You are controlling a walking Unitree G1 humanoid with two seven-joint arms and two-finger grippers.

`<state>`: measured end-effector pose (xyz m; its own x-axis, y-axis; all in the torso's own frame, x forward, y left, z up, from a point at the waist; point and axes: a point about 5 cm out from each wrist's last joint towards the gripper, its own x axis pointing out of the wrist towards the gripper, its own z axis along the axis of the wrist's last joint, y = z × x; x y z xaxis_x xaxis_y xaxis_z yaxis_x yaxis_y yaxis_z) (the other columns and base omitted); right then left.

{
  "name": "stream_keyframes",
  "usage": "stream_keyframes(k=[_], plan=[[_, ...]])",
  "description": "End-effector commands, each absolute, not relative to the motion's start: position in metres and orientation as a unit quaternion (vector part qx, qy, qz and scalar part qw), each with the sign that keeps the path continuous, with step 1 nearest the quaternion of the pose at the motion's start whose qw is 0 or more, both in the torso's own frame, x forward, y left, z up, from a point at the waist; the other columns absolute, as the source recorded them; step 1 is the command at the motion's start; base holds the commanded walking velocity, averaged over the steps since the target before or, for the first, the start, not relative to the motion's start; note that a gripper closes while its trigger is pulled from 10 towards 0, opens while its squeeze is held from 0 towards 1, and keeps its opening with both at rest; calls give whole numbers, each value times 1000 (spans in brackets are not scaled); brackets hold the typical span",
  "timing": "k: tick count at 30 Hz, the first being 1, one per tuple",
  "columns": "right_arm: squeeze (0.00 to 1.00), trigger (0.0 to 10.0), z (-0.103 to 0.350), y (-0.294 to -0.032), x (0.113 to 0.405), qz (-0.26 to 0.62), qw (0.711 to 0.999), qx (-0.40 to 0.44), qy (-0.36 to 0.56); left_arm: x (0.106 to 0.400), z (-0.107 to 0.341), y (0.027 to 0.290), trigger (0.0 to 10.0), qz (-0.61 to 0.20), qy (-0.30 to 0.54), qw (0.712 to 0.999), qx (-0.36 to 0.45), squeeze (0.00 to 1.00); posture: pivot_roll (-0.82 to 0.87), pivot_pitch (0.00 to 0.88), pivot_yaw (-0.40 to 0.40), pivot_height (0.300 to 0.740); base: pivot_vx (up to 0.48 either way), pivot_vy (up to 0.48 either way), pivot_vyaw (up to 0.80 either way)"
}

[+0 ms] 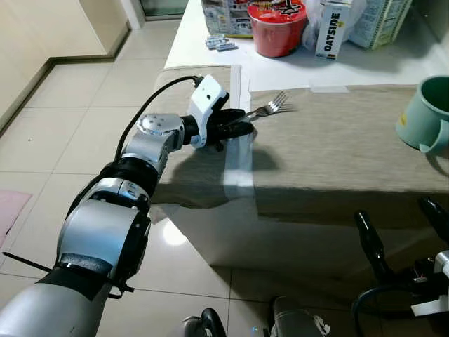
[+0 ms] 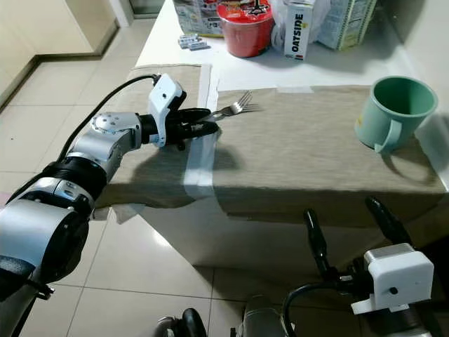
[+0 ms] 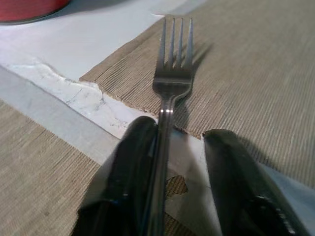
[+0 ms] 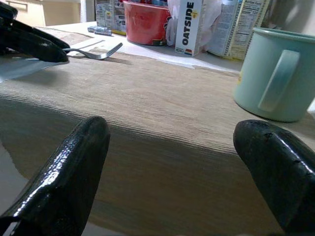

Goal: Setting the table

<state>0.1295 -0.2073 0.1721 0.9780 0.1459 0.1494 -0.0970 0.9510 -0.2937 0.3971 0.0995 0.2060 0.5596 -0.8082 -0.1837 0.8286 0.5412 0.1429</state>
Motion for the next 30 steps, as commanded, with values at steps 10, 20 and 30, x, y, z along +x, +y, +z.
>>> stream_keyframes(k=[10,20,30], plan=[[0,10000,174,-205,135,88,983,-131,-92,390,163,125,0,-403,112,905,83,0,-334,203,125,740,0,0,0],[0,10000,174,-204,144,92,982,-128,-99,388,168,125,0,-410,83,904,87,0,-321,183,124,740,0,0,0],[0,10000,170,-202,152,91,983,-120,-107,391,209,118,0,-403,22,908,109,0,-297,148,134,740,0,0,0]])
